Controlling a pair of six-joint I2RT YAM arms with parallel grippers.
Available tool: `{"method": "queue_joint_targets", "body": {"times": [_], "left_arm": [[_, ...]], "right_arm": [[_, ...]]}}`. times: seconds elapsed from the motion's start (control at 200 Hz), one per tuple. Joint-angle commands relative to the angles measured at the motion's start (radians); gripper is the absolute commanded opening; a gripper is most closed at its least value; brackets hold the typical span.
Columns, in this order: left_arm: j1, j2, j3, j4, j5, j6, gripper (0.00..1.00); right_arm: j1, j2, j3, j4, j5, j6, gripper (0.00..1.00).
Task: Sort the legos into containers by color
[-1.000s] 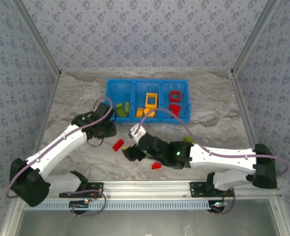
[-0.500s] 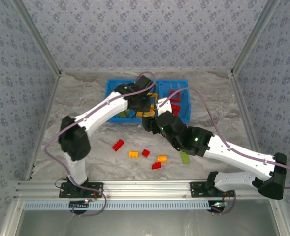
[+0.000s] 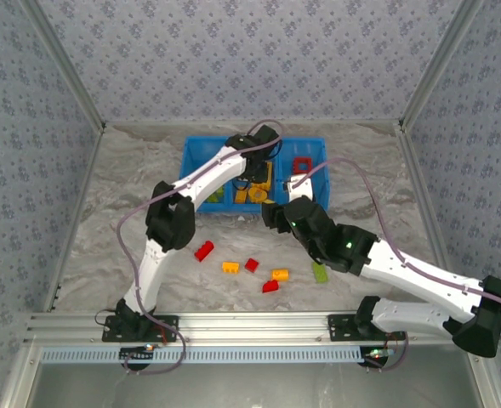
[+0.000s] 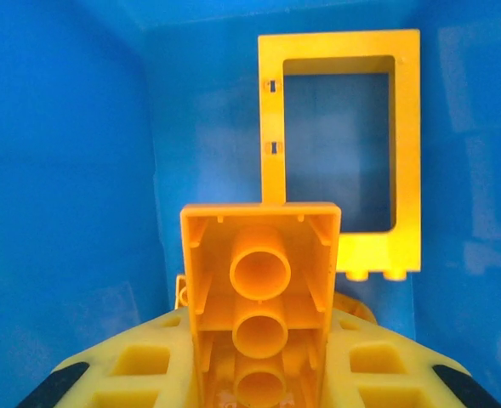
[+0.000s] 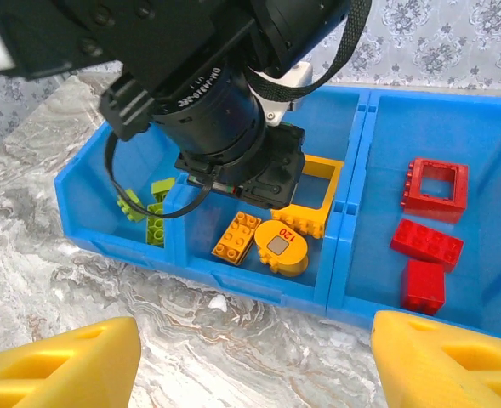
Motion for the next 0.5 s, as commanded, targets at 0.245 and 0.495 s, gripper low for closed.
{"method": "queue_joint_targets", "body": {"times": [0.245, 0.495], "left_arm": [[0.021, 0.061, 0.049, -0.048, -0.027, -0.031, 0.32], [0.006, 0.027, 0.054, -0.056, -0.009, -0.028, 0.56]], "right_arm": [[0.003, -0.051, -0.050, -0.019, -0.030, 0.054, 0.75], [0.006, -0.050, -0.058, -0.032, -0.038, 0.059, 0.76]]}}
